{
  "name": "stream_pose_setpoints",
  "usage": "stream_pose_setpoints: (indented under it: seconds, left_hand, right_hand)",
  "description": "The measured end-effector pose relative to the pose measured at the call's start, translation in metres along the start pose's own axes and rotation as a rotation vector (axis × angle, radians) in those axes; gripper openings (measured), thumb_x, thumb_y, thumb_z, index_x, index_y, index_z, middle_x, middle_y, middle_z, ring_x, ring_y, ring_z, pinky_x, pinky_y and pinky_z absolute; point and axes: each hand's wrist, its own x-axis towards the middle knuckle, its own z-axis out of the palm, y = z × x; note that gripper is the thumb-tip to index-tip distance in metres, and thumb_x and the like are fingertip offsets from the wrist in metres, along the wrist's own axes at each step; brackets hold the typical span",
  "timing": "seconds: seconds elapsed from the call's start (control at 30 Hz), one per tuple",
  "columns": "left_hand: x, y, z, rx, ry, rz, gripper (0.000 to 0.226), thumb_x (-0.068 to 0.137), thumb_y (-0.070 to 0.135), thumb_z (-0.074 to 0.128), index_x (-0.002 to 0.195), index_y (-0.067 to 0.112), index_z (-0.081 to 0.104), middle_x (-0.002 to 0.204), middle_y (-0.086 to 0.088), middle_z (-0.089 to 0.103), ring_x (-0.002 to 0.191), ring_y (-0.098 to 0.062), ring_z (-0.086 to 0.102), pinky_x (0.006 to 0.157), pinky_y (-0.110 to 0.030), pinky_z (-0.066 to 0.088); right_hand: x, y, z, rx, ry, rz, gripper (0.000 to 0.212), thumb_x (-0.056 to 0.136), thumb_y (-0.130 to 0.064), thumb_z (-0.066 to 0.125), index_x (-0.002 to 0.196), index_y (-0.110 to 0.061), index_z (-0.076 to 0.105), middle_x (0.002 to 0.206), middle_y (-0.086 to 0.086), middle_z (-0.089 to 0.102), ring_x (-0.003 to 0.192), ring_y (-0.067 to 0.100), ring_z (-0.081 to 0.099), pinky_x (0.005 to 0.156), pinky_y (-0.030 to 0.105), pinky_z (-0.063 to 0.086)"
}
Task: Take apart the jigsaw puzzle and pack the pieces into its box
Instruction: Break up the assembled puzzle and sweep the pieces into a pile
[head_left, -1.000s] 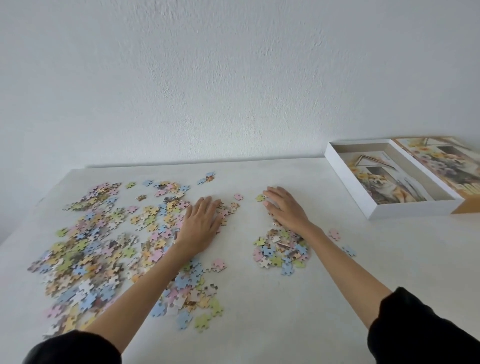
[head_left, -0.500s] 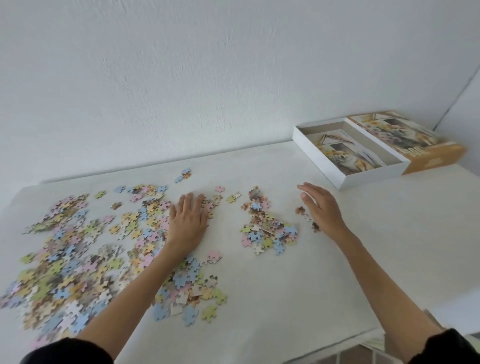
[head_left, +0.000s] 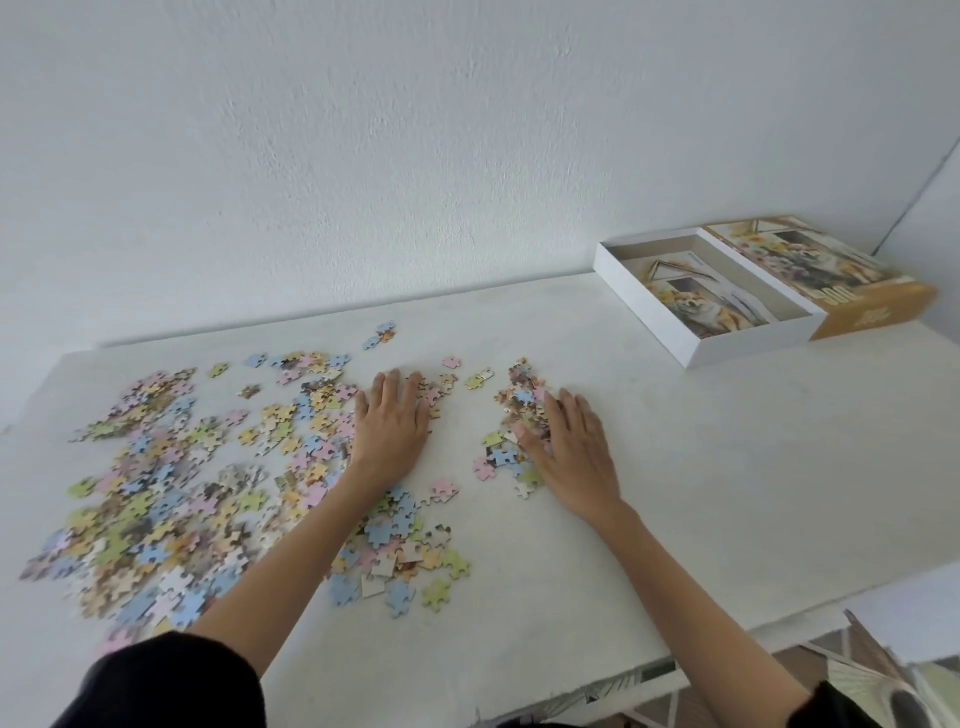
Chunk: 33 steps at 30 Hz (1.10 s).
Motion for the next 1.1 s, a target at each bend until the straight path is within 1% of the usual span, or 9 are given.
stream_pose_setpoints:
  seconds: [0.13,0.23,0.37,0.5,0.67,0.8,0.93,1.03,1.1]
  left_hand:
    - [-0.001,0.000,0.000,0.001,-0.009,-0.003,0.048,0.101,0.030,0.019,0.145,0.012,0.018,0.152,-0.014,0.018,0.143,-0.029,0.011,0.117,-0.047,0.010]
    - [-0.002,0.001,0.000,-0.010,0.004,-0.002,0.049,0.099,0.032,0.014,0.144,0.013,0.020,0.152,-0.013,0.020,0.142,-0.028,0.012,0.116,-0.045,0.010]
    - [-0.003,0.002,-0.003,-0.024,-0.006,-0.013,0.047,0.101,0.031,0.019,0.145,0.014,0.018,0.153,-0.012,0.016,0.143,-0.027,0.009,0.117,-0.043,0.008]
    - [-0.002,0.001,-0.003,-0.111,0.008,-0.022,0.046,0.100,0.031,0.022,0.142,0.013,0.025,0.152,-0.013,0.021,0.142,-0.027,0.014,0.117,-0.043,0.011]
    - [-0.012,-0.005,-0.033,-0.541,0.150,-0.039,0.036,0.100,0.022,0.034,0.128,0.006,0.050,0.138,-0.010,0.045,0.122,-0.020,0.047,0.099,-0.024,0.033]
    - [-0.029,-0.054,-0.064,-0.583,0.353,-0.024,0.027,0.098,0.015,0.041,0.115,0.006,0.060,0.122,-0.005,0.058,0.103,-0.008,0.053,0.085,-0.001,0.035]
    - [-0.058,-0.151,-0.081,-0.416,0.473,-0.225,0.025,0.096,0.012,0.045,0.115,0.008,0.060,0.125,-0.011,0.058,0.112,-0.022,0.056,0.091,-0.025,0.041]
    - [-0.092,-0.228,-0.078,-0.314,0.393,-0.467,0.032,0.098,0.022,0.041,0.124,0.007,0.054,0.132,-0.015,0.053,0.120,-0.031,0.050,0.098,-0.041,0.040]
    - [-0.108,-0.258,-0.073,-0.293,0.295,-0.593,0.043,0.100,0.032,0.033,0.133,0.008,0.045,0.140,-0.016,0.045,0.128,-0.030,0.042,0.105,-0.045,0.033]
  right_hand:
    - [0.007,-0.011,0.009,-0.009,-0.062,-0.051,0.069,0.092,-0.056,0.023,0.148,-0.017,0.005,0.157,0.006,0.001,0.144,0.022,-0.003,0.116,0.036,-0.003]
    - [0.019,-0.018,0.004,0.044,0.004,-0.078,0.063,0.093,-0.054,0.024,0.146,-0.019,0.018,0.155,0.005,0.012,0.143,0.021,0.008,0.116,0.040,-0.001]
    - [0.050,-0.037,-0.005,0.018,0.002,-0.190,0.045,0.098,-0.036,0.031,0.141,-0.021,0.031,0.152,0.002,0.026,0.142,0.020,0.014,0.116,0.041,0.000]
    - [0.071,-0.053,0.003,-0.020,-0.088,-0.290,0.043,0.098,-0.025,0.032,0.140,-0.017,0.033,0.150,0.005,0.028,0.141,0.021,0.018,0.115,0.038,0.010]
    - [0.076,-0.045,0.015,-0.151,-0.099,-0.344,0.045,0.097,-0.030,0.035,0.140,-0.018,0.034,0.150,0.005,0.030,0.139,0.021,0.023,0.116,0.039,0.015]
    - [0.078,-0.044,0.017,-0.184,-0.085,-0.365,0.045,0.097,-0.030,0.035,0.141,-0.019,0.034,0.150,0.005,0.029,0.140,0.022,0.023,0.117,0.040,0.014]
    - [0.079,-0.045,0.018,-0.169,-0.076,-0.361,0.044,0.096,-0.028,0.038,0.139,-0.017,0.036,0.150,0.006,0.030,0.140,0.023,0.023,0.117,0.040,0.014]
    - [0.082,-0.047,0.018,-0.160,-0.071,-0.358,0.044,0.095,-0.027,0.041,0.138,-0.016,0.039,0.148,0.007,0.033,0.139,0.024,0.026,0.116,0.041,0.016]
    - [0.083,-0.048,0.019,-0.159,-0.073,-0.356,0.044,0.095,-0.026,0.042,0.137,-0.015,0.040,0.147,0.008,0.035,0.138,0.025,0.027,0.116,0.041,0.017]
